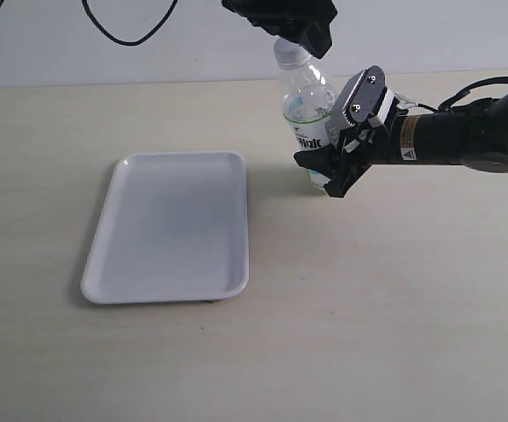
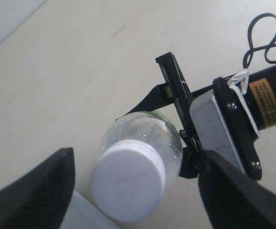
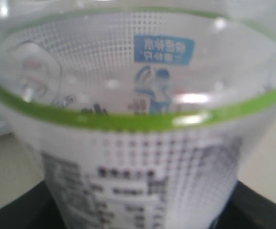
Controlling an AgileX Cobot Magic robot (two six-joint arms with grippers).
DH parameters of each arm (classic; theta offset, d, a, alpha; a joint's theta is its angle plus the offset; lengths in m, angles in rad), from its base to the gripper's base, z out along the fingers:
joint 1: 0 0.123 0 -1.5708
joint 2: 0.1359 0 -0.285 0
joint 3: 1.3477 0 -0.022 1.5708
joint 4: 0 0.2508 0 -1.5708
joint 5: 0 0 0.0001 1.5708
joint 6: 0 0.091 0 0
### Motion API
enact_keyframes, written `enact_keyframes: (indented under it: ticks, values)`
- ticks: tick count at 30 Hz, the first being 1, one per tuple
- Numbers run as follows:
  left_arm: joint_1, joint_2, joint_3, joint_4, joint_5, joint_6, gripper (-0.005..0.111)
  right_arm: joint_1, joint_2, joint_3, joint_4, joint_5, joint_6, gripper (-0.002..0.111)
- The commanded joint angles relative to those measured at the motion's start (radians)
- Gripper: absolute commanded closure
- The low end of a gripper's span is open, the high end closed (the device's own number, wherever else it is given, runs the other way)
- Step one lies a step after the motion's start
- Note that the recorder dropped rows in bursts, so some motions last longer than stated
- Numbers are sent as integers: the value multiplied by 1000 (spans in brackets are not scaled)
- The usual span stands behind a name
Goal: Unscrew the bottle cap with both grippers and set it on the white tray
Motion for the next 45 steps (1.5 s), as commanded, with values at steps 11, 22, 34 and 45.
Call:
enact_keyframes:
  ticks: [11,22,34,45]
  values:
    - [0,-10,10,-5,-21,-4,37,2,7,4,-29,59,-7,108]
    - [0,2,10,-6,-30,-4,43,2,7,4,-31,57,-7,108]
    - [0,10,10,0,-30,-4,58,2,7,4,-31,50,-7,108]
    - [0,10,10,0,-30,-6,47,2,7,4,-31,36,-7,108]
